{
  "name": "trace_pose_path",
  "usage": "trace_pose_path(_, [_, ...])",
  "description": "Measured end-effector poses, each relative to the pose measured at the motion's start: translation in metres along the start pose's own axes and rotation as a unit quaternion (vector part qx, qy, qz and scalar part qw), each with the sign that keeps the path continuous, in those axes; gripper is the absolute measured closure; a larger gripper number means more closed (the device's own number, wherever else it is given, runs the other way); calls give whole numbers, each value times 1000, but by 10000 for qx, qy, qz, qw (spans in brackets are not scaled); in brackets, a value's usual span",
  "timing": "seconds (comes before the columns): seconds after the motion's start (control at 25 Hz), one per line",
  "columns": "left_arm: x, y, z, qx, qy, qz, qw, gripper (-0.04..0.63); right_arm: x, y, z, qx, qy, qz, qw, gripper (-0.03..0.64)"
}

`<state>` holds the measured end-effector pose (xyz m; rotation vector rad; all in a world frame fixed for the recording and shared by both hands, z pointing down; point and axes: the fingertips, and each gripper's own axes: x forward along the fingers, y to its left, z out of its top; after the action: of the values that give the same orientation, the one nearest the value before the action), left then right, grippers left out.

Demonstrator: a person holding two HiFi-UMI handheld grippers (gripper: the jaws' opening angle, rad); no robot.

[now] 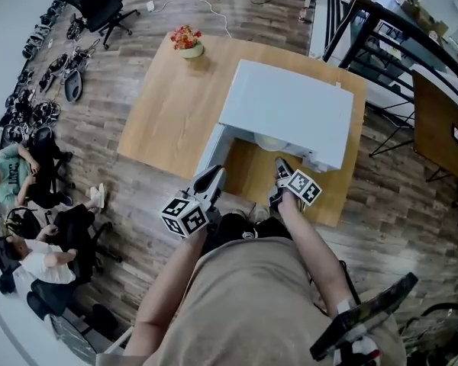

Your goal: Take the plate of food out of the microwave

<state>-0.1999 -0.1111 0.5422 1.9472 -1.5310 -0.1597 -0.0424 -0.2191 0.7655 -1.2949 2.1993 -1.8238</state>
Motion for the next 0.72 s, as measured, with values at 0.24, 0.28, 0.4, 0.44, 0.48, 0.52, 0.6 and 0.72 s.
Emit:
trace_pose_path(0.24, [3, 3, -12, -66, 120, 271, 9995, 575, 43, -55, -4, 846, -122, -335, 9958, 502])
trace_pose_path(0.28, [4, 3, -14, -67, 142, 295, 9994, 575, 47, -63, -5, 998, -167, -377, 9942, 502])
trace_pose_path(0.4, [10, 1, -17, -31, 199, 334, 9992, 575, 59, -78, -7, 1324, -285, -424, 9899, 500])
trace_pose_path(0.44, [13, 0, -18, -20, 219, 345, 9992, 576, 62, -80, -8, 1402, -303, -412, 9888, 500])
trace_pose_path(0.48, [15, -1, -19, -14, 241, 354, 9991, 575, 66, -81, -9, 1471, -319, -394, 9878, 500])
trace_pose_path(0.52, [17, -2, -20, -10, 262, 360, 9990, 575, 69, -82, -10, 1528, -341, -373, 9870, 500])
trace_pose_path(0.6, [21, -5, -22, 4, 283, 365, 9989, 576, 76, -85, -12, 1603, -391, -341, 9857, 498])
trace_pose_path(0.72, [25, -6, -25, 8, 291, 385, 9988, 577, 88, -87, -15, 1772, -366, -331, 9829, 414])
